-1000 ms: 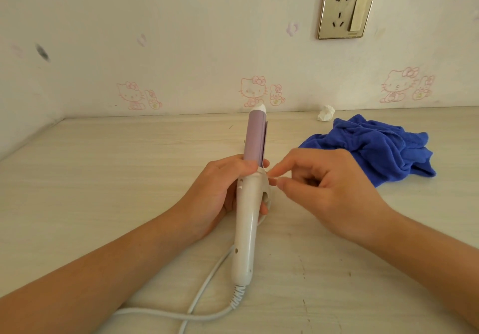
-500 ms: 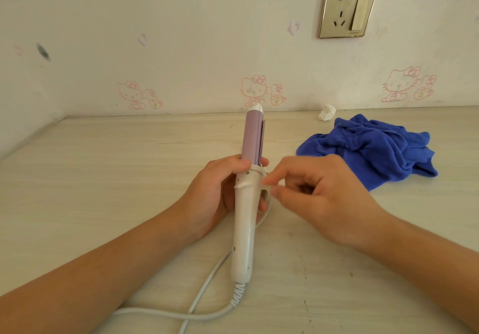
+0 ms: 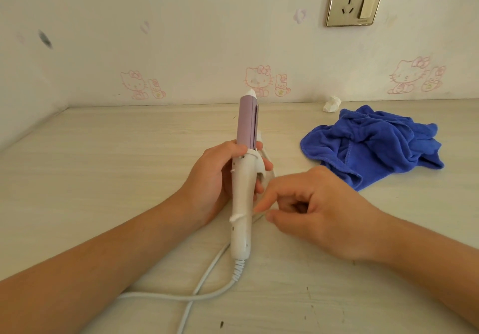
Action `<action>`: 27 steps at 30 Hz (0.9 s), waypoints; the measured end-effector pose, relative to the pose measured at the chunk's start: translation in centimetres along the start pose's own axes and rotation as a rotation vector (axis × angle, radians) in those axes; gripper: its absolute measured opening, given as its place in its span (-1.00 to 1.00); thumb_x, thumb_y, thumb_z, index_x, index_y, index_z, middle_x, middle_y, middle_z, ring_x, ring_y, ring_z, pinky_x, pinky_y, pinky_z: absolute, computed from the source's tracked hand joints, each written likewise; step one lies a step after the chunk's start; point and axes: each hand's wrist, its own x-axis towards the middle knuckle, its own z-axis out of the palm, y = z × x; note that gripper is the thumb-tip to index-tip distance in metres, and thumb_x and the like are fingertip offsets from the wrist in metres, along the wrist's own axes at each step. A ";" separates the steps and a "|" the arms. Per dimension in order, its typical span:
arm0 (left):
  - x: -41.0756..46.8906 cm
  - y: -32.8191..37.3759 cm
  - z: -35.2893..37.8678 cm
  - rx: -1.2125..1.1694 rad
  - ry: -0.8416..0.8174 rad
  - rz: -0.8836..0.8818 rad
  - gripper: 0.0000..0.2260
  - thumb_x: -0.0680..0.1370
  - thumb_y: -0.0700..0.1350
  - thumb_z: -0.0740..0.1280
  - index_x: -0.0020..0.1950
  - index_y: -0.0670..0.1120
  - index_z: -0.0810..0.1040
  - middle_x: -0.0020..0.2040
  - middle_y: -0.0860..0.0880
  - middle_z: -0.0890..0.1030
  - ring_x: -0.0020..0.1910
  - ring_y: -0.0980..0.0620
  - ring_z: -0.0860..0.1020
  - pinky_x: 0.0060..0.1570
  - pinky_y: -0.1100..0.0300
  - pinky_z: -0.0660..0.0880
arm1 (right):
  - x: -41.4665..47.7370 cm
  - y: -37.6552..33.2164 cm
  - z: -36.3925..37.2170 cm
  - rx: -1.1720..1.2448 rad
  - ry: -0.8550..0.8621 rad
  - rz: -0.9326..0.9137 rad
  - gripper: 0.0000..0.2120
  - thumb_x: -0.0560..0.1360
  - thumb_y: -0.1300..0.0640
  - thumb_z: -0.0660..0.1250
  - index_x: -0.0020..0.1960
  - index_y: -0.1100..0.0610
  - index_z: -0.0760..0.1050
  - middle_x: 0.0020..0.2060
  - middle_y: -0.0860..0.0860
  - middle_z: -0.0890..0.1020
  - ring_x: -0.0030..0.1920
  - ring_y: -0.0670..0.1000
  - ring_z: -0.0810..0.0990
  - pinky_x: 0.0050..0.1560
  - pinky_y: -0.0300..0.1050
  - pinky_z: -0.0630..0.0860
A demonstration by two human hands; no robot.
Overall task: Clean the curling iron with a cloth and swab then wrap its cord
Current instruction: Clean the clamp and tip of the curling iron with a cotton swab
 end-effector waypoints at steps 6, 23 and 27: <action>-0.1 0.2 0.0 -0.031 0.006 0.008 -0.66 0.58 -0.09 0.16 0.24 -0.23 0.55 -0.04 -0.27 0.68 -0.34 -0.11 0.60 -0.37 0.08 0.57 | -0.1 -0.2 0.3 0.006 -0.053 0.021 -0.82 0.53 0.31 0.43 -0.07 0.03 0.68 -0.55 -0.09 0.36 -0.52 -0.14 0.30 -0.38 -0.38 0.32; -0.1 0.4 0.3 -0.022 0.032 0.021 -0.74 0.64 -0.15 0.13 0.17 -0.22 0.55 -0.04 -0.28 0.59 -0.36 -0.16 0.62 -0.36 0.09 0.59 | -0.3 -0.4 0.5 0.039 -0.114 0.027 -0.83 0.52 0.30 0.44 -0.08 0.03 0.67 -0.54 -0.06 0.37 -0.52 -0.14 0.31 -0.38 -0.41 0.32; 0.1 0.4 0.3 -0.011 0.018 0.022 -0.76 0.66 -0.14 0.15 0.15 -0.23 0.53 -0.04 -0.33 0.54 -0.38 -0.15 0.62 -0.39 0.10 0.58 | -0.1 0.0 0.2 0.044 -0.028 0.044 -0.84 0.52 0.32 0.45 -0.09 0.08 0.68 -0.54 -0.07 0.36 -0.51 -0.15 0.30 -0.37 -0.42 0.33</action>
